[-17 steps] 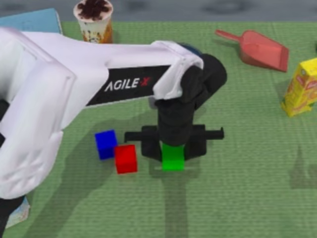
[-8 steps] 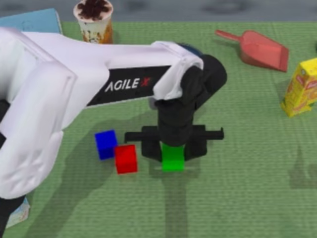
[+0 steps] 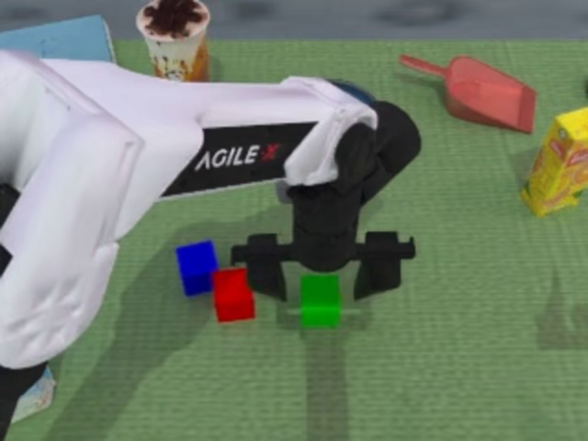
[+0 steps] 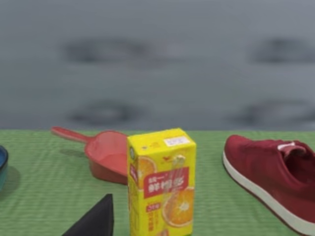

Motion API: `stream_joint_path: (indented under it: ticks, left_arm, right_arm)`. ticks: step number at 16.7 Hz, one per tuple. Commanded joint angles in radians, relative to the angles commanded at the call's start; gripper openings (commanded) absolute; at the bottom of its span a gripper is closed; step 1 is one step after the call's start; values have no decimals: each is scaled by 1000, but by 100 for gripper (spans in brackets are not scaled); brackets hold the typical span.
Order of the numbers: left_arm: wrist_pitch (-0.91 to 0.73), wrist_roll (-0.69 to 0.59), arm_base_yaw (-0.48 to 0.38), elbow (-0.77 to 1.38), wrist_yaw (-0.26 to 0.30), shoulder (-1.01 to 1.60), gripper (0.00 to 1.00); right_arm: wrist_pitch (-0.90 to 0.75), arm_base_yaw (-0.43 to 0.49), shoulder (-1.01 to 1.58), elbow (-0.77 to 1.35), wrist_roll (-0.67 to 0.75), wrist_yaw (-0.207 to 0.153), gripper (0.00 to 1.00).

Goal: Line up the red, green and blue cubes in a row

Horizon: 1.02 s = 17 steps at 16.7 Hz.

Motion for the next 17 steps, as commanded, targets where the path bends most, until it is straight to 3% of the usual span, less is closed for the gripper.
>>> stream_joint_path:
  ticks: [9,17]
  left_arm:
    - [-4,0,0,3,0,-1,100]
    - [-231,-6,14,161,0,-67,100]
  right_arm:
    - [0,0,0,0,0,0,100]
    - [0,0,0,0,0,0,100]
